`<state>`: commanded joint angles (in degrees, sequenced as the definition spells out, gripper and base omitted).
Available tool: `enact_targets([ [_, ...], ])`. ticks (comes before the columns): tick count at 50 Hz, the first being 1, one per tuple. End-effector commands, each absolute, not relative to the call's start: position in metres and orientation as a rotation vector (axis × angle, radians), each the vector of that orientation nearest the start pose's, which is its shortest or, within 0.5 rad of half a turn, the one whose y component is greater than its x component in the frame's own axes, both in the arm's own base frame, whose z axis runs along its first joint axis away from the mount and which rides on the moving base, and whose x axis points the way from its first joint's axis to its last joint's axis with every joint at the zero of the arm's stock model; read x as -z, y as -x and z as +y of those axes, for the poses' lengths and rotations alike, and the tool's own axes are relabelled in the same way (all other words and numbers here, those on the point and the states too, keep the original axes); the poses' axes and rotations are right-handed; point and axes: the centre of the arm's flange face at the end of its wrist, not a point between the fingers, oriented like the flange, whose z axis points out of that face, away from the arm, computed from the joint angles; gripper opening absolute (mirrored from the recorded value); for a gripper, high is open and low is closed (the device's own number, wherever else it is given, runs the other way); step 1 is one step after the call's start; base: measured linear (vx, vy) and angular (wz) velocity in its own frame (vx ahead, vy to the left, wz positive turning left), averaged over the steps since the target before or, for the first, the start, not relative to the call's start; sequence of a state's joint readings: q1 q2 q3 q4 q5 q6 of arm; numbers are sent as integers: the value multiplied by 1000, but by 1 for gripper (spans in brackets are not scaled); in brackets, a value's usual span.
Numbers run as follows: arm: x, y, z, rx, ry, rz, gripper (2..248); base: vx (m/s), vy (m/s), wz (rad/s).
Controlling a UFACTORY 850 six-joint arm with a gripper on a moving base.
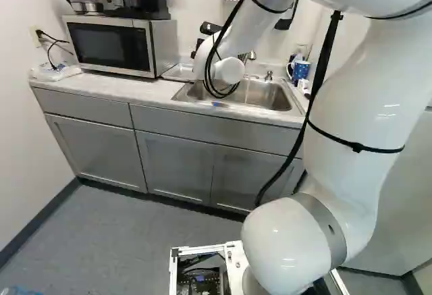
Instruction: Rinse the cup and place it in the tray
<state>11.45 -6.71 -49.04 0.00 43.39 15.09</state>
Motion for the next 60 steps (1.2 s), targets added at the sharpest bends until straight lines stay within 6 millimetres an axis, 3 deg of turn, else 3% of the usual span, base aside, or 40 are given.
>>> enact_targets([
  [60, -531, -522, 106, 1502, 1782, 645, 122, 0, 0, 0],
])
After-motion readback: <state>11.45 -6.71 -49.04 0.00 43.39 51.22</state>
